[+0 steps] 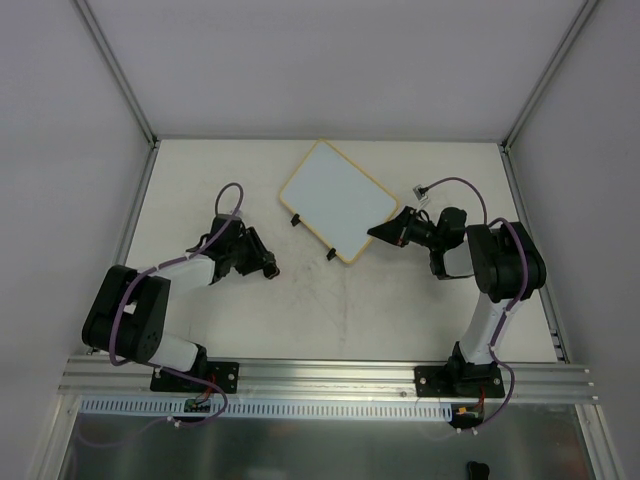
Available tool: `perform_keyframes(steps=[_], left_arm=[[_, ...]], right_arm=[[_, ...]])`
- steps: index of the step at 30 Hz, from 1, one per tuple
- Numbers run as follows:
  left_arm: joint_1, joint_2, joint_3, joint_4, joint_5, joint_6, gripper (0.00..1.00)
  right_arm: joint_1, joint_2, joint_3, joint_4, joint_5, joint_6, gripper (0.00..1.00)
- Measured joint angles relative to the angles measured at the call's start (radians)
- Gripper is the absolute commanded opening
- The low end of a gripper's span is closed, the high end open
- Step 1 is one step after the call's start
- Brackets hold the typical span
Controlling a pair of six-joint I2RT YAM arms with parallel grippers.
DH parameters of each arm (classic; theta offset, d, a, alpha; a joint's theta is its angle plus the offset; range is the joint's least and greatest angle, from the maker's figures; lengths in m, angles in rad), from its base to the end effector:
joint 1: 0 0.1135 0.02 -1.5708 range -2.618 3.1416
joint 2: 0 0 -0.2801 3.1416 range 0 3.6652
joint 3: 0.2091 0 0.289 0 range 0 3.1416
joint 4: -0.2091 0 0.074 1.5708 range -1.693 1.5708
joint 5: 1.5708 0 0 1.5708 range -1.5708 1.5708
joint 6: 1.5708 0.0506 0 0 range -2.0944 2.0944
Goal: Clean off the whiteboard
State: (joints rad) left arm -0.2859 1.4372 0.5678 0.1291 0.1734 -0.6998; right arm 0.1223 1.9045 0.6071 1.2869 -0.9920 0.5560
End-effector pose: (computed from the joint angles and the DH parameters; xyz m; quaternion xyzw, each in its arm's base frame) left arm 0.2876 -0.0937 0.1303 -0.1531 0.8993 -0.2600 0.3166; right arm 0.3397 0.0844 0.1211 -0.1924 0.6825 0.5248 0.4708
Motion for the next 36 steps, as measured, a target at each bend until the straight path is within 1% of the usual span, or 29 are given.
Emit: perform_keyframes(steps=[3, 4, 5, 7, 16, 17, 19, 20, 26, 28, 31, 32, 35, 36], left_arm=[[0.000, 0.012, 0.008, 0.014, 0.021, 0.000, 0.55], [0.000, 0.012, 0.011, 0.018, 0.027, 0.000, 0.58], [0.000, 0.011, 0.011, 0.023, 0.032, -0.003, 0.64], [0.000, 0.007, 0.011, 0.031, 0.036, -0.005, 0.70], [0.000, -0.014, -0.002, 0.034, 0.035, -0.006, 0.70], [0.000, -0.019, -0.006, 0.035, 0.035, -0.007, 0.70], [0.000, -0.039, -0.022, 0.034, 0.032, -0.007, 0.70], [0.000, -0.053, -0.033, 0.034, 0.030, -0.007, 0.70], [0.000, -0.126, -0.103, 0.054, 0.027, -0.006, 0.70], [0.000, -0.134, -0.113, 0.065, 0.027, -0.006, 0.70], [0.000, -0.145, -0.130, 0.087, 0.028, -0.006, 0.71], [0.000, -0.151, -0.139, 0.096, 0.028, -0.006, 0.71], [0.000, -0.171, -0.163, 0.117, 0.029, -0.006, 0.76], [0.000, -0.180, -0.171, 0.126, 0.031, -0.006, 0.83]], right_arm=[[0.000, 0.000, 0.000, 0.000, 0.000, 0.000, 0.01], [0.000, 0.000, 0.000, 0.000, 0.000, 0.000, 0.02], [0.000, 0.000, 0.000, 0.000, 0.000, 0.000, 0.04], [0.000, 0.000, 0.000, 0.000, 0.000, 0.000, 0.05], [0.000, 0.000, -0.002, 0.002, 0.000, 0.001, 0.14], [0.001, 0.000, -0.002, 0.002, 0.000, 0.001, 0.18], [0.002, 0.000, -0.003, 0.004, -0.003, 0.004, 0.21], [0.002, 0.000, -0.006, 0.005, -0.005, 0.004, 0.27], [0.004, 0.000, -0.030, 0.007, -0.011, 0.004, 0.38], [0.004, 0.000, -0.030, 0.008, -0.011, 0.004, 0.41], [0.004, -0.001, -0.032, 0.009, -0.010, 0.002, 0.50], [0.004, -0.002, -0.036, 0.010, -0.009, 0.000, 0.56], [0.001, -0.013, -0.055, 0.010, -0.002, -0.009, 0.62], [0.000, -0.019, -0.065, 0.010, 0.004, -0.014, 0.63]])
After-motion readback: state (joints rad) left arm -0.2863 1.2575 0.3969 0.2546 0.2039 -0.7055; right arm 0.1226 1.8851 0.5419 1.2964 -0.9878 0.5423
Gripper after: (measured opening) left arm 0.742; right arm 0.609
